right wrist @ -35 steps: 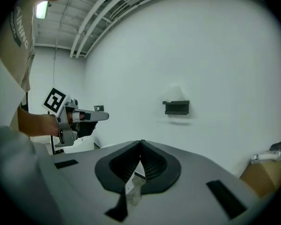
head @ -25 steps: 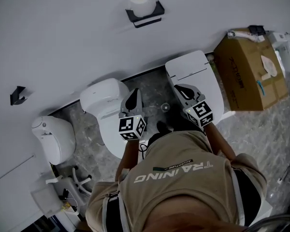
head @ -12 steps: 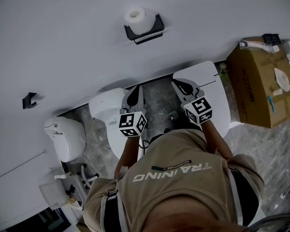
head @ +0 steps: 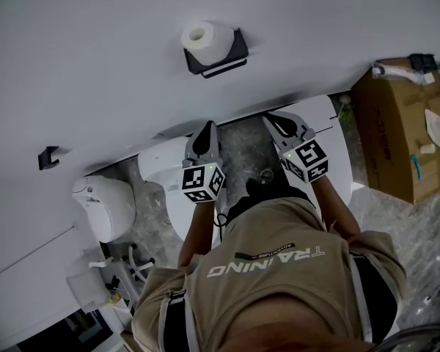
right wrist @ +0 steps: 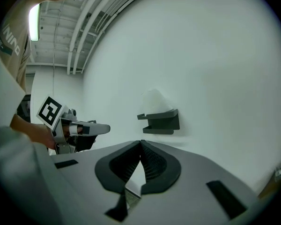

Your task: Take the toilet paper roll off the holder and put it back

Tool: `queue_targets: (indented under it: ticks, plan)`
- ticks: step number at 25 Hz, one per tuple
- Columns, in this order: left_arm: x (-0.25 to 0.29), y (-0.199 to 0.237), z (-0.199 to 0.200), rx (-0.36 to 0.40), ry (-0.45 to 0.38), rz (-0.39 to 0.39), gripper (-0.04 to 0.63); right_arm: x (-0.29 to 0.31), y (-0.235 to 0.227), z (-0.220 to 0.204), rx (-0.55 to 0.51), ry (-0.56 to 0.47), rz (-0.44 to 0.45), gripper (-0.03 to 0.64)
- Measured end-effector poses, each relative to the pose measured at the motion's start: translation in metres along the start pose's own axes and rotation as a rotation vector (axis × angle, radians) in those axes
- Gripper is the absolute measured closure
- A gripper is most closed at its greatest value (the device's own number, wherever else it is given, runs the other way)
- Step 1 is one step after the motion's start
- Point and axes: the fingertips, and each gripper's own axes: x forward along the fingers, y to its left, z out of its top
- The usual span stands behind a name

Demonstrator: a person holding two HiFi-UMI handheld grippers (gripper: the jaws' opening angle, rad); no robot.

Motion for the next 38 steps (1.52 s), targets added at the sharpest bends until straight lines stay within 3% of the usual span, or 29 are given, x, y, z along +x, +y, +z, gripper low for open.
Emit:
queue_targets:
  ticks: [6,17,18,19,20,23,27,38]
  plan:
    - [0.019,-0.009,0.018,0.035,-0.038,-0.086,0.590,0.009,-0.004,0.021,-0.031,-0.029,-0.019,0.606]
    - [0.058,0.011,0.085,0.063,-0.148,-0.139,0.588,0.013,-0.013,0.034,0.004,-0.064,-0.059,0.604]
    - [0.063,0.013,0.092,0.054,-0.155,-0.148,0.490,0.013,-0.015,0.035,0.002,-0.063,-0.064,0.606]
    - [0.069,0.014,0.098,0.043,-0.157,-0.157,0.307,0.013,-0.016,0.035,-0.001,-0.062,-0.070,0.606]
    - [0.075,0.014,0.103,0.037,-0.157,-0.169,0.171,0.013,-0.018,0.035,-0.002,-0.062,-0.076,0.605]
    - [0.088,0.010,0.113,0.047,-0.153,-0.194,0.172,0.011,-0.023,0.036,0.001,-0.063,-0.086,0.605]
    - [0.110,0.017,0.118,0.086,-0.122,-0.150,0.172,0.009,-0.030,0.037,0.006,-0.065,-0.093,0.604]
    - [0.163,0.031,0.125,0.088,-0.081,-0.095,0.172,0.013,-0.040,0.031,-0.010,-0.030,-0.081,0.605]
